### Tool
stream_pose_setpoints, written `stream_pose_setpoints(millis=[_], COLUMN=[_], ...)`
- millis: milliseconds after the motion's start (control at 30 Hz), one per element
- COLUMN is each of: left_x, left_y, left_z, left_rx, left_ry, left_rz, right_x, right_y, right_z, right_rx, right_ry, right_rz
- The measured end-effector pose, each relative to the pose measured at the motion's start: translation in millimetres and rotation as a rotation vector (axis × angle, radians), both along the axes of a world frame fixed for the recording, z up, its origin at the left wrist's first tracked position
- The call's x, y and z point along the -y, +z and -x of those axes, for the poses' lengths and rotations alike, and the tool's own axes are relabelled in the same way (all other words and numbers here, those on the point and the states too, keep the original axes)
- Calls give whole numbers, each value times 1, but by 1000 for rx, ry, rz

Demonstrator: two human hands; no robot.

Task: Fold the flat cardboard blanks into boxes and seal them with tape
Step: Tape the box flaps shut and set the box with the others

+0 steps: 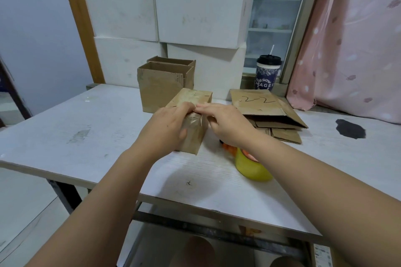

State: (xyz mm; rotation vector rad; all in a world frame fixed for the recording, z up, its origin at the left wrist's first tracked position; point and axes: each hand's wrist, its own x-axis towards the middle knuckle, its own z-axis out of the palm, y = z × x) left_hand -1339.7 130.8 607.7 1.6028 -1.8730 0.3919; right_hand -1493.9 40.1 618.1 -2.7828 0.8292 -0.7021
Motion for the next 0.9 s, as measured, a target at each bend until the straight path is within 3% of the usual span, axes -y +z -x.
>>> stream_pose_setpoints(millis=[200,400,533,900], left_x=[-3,-7,-9,-5], left_y=[-5,-13,-14,-17], left_z=[5,1,2,4], left_rx=[144,52,102,84], left_ry=[-25,16,42,130], left_rz=[118,169,185,212], right_x=[5,5,7,3], right_y=[6,6,9,31], right_z=[2,2,-1,-17], right_rx=[-13,-32,-35,-381], right_ry=[13,15,-10,-60], right_rz=[-65,-43,-3,312])
